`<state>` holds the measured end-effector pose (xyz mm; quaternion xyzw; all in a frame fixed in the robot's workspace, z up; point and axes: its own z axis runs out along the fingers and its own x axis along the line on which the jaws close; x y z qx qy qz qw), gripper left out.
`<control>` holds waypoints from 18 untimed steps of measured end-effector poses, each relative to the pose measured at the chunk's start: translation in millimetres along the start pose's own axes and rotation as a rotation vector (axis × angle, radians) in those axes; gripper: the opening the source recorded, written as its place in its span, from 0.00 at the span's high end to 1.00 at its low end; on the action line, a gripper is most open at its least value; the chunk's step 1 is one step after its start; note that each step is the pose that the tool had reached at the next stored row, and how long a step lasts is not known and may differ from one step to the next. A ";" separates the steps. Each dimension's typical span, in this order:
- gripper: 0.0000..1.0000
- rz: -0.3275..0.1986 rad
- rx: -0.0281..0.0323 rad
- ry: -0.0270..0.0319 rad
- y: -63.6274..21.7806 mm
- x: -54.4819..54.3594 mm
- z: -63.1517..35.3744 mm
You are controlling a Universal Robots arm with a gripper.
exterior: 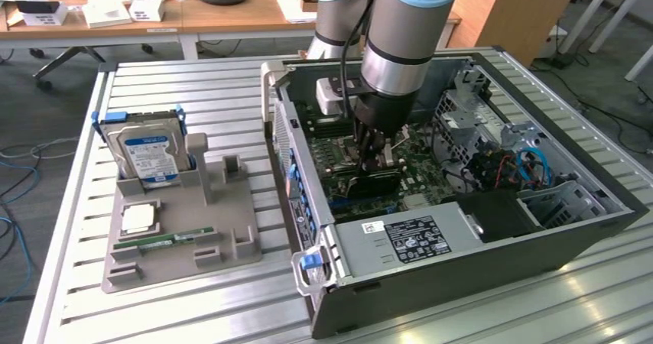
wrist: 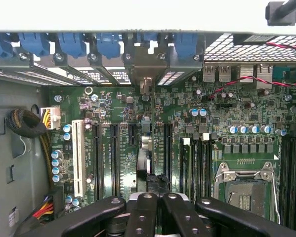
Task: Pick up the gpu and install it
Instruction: 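Press down on the gpu until it lock into place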
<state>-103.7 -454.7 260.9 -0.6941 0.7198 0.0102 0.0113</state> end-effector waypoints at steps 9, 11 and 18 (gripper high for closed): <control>0.89 0.000 0.0003 0.0025 -0.1 -0.4 -10.5; 0.89 0.000 0.0002 0.0040 0.0 -0.5 -16.1; 0.89 0.000 0.0003 0.0066 0.0 -1.1 -36.8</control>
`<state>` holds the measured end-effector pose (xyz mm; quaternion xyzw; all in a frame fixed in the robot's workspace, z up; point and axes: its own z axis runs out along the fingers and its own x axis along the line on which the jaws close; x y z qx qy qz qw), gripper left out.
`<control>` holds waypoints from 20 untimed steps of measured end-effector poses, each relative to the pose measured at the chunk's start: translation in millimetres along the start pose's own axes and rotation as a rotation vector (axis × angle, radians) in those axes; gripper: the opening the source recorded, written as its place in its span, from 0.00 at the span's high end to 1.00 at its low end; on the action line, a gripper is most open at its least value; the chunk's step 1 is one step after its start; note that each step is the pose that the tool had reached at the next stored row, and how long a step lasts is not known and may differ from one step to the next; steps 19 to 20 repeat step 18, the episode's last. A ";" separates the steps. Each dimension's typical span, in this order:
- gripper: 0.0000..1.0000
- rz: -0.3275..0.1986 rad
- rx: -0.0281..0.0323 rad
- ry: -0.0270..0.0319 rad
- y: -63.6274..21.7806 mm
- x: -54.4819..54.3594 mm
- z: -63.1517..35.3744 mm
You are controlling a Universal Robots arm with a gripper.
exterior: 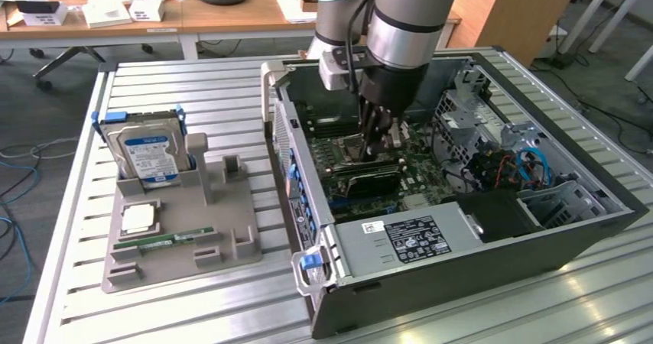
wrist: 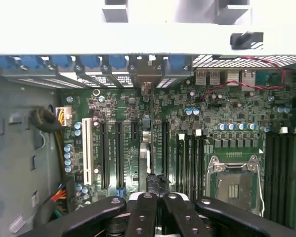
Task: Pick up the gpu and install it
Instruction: 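Press down on the gpu until it lock into place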
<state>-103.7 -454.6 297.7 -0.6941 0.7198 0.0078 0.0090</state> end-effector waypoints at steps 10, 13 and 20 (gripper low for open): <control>0.89 0.000 0.0001 0.0020 0.0 -0.4 -17.1; 0.89 0.000 0.0003 0.0018 0.0 -0.4 -19.0; 0.89 0.000 0.0002 0.0021 0.0 -0.5 -19.1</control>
